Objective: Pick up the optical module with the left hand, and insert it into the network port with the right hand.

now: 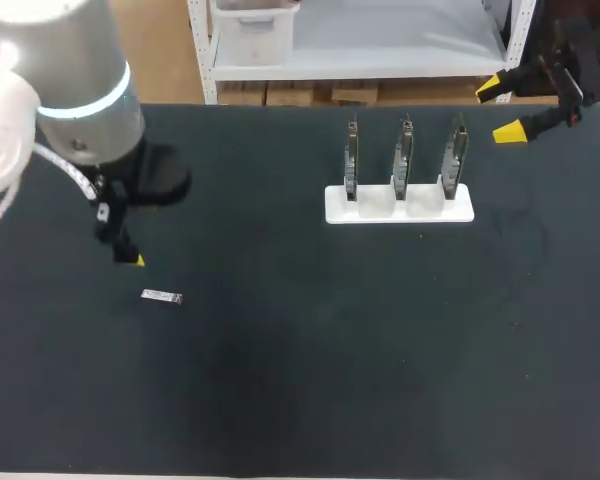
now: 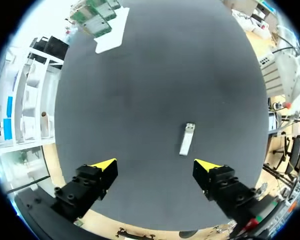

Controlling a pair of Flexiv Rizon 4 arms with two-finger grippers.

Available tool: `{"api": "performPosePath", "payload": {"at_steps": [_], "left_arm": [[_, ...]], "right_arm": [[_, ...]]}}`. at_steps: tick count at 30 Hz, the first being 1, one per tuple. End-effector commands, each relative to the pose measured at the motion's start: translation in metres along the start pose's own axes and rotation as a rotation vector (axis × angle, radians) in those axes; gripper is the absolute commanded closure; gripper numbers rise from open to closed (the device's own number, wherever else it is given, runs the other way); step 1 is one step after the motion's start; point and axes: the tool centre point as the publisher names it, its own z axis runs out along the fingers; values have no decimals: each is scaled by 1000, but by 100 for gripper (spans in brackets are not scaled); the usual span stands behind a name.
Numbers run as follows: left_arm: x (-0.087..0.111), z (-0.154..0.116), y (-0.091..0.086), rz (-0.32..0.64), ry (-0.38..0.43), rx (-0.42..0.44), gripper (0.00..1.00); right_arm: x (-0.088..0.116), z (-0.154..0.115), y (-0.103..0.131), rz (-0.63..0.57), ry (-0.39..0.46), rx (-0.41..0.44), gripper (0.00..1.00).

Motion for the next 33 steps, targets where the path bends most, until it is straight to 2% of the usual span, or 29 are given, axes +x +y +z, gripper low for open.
{"api": "performPosePath", "payload": {"at_steps": [1, 11, 18, 22, 27, 33], "left_arm": [[2, 8, -15, 1, 9, -19, 0], [-2, 28, -33, -19, -19, 60, 0], [-7, 43, -39, 32, -28, 122, 0], [-8, 48, -39, 31, -33, 129, 0], [-9, 55, -48, 55, -20, 143, 0], [-11, 61, -54, 50, -7, 116, 0]], "right_arm": [[0, 0, 1, 0, 1, 2, 0], [0, 0, 1, 0, 1, 2, 0], [0, 0, 1, 0, 1, 2, 0], [0, 0, 1, 0, 1, 2, 0], [0, 0, 1, 0, 1, 2, 0], [0, 0, 1, 0, 1, 2, 0]]}}
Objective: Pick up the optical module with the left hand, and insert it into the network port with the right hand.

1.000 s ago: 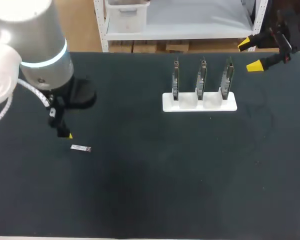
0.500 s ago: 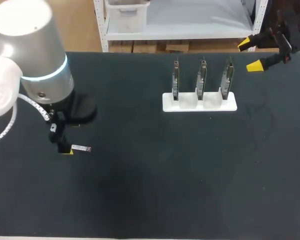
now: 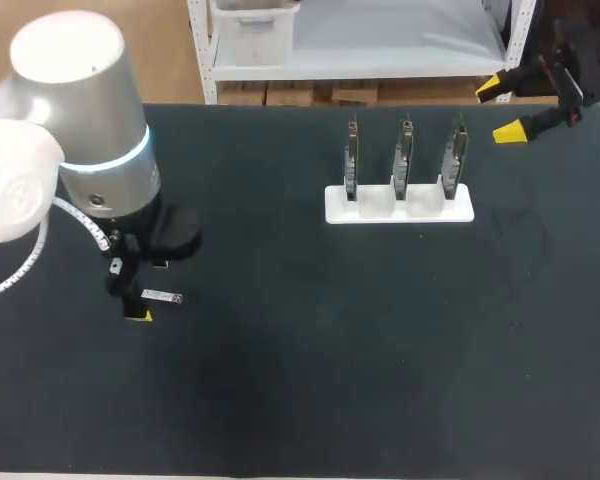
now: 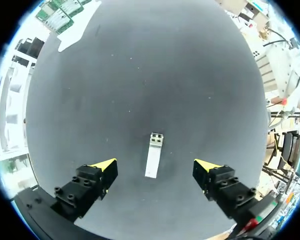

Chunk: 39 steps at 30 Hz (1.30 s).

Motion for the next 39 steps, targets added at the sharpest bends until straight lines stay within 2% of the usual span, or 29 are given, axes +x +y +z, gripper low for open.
{"api": "performPosePath", "payload": {"at_steps": [1, 15, 16, 17, 18, 19, 33, 36, 39], "left_arm": [[-2, 6, -3, 2, 14, -24, 0], [2, 12, -9, -13, 32, -26, 0], [2, 13, -9, -11, 33, -23, 12], [3, 14, -8, -14, 35, -24, 53], [3, 14, -8, -14, 34, -23, 70], [3, 15, -8, -11, 35, -21, 100], [2, 21, -4, -3, 23, 0, 100], [0, 14, 4, -14, 4, -31, 100], [-3, 0, 21, -54, -57, -83, 100]], "right_arm": [[0, 0, 1, 0, 1, 2, 0], [0, 0, 1, 0, 1, 2, 0], [0, 0, 1, 0, 1, 2, 0], [0, 0, 1, 0, 1, 2, 0], [0, 0, 1, 0, 1, 2, 0], [0, 0, 1, 0, 1, 2, 0], [0, 0, 1, 0, 1, 2, 0], [0, 0, 1, 0, 1, 2, 0], [0, 0, 1, 0, 1, 2, 0]]}}
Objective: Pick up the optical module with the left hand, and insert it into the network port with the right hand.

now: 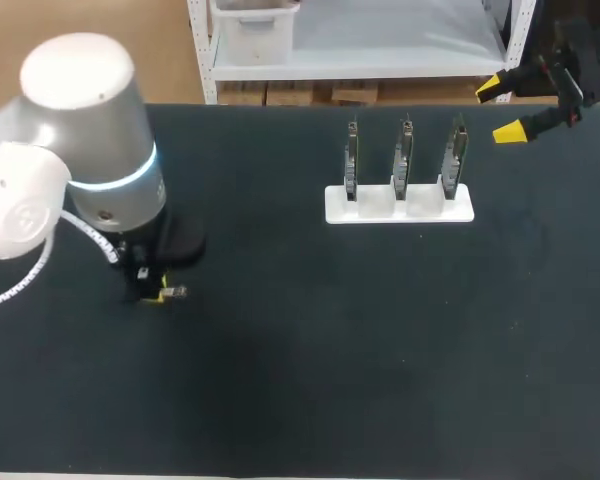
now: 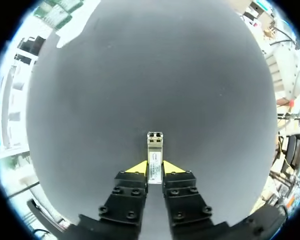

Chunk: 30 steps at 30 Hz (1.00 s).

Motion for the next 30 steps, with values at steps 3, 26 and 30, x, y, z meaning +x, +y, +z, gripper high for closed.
{"api": "performPosePath", "payload": {"at_steps": [3, 26, 30], "left_arm": [[-1, -27, 34, -52, -111, -88, 100], [-151, -158, 222, -103, -767, -361, 100], [-185, -169, 232, -49, -832, -371, 100]], "right_arm": [[0, 0, 1, 0, 1, 2, 0], [0, 0, 1, 0, 1, 2, 0], [0, 0, 1, 0, 1, 2, 0]]}}
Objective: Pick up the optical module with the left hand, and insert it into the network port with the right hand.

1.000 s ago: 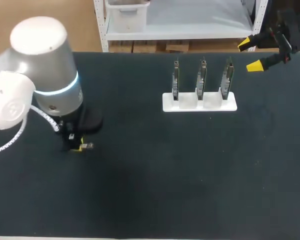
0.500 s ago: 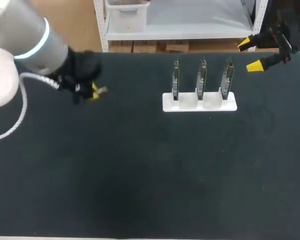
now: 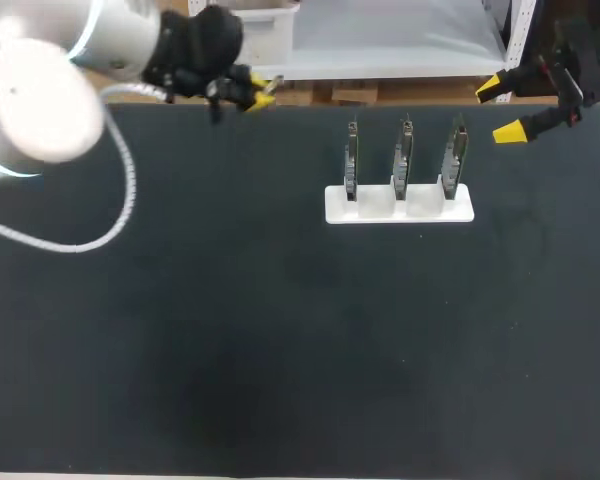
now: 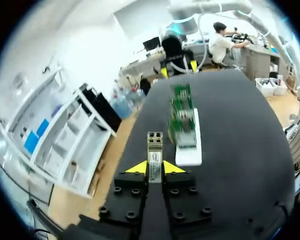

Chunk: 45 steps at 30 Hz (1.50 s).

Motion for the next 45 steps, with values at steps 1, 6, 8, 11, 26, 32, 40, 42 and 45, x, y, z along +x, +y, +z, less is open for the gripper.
{"api": "performPosePath", "payload": {"at_steps": [1, 6, 8, 11, 26, 32, 40, 42, 45], "left_arm": [[-22, 33, 13, 24, -85, 22, 100], [-43, 47, 11, 19, -163, 69, 100], [-53, 52, 13, -3, -200, 69, 100], [-69, 61, 10, -12, -255, 98, 100], [-111, 79, -1, 9, -388, 161, 100], [-124, 87, -7, 1, -422, 187, 100], [-139, 97, -15, -17, -476, 213, 100], [-142, 100, -17, -30, -491, 227, 100], [-148, 103, -21, -49, -516, 247, 100]], "right_arm": [[0, 0, 1, 0, 1, 2, 0], [0, 0, 1, 0, 1, 2, 0], [0, 0, 1, 0, 1, 2, 0], [0, 0, 1, 0, 1, 2, 0], [0, 0, 1, 0, 1, 2, 0], [0, 0, 1, 0, 1, 2, 0], [0, 0, 1, 0, 1, 2, 0], [0, 0, 1, 0, 1, 2, 0], [0, 0, 1, 0, 1, 2, 0]]}}
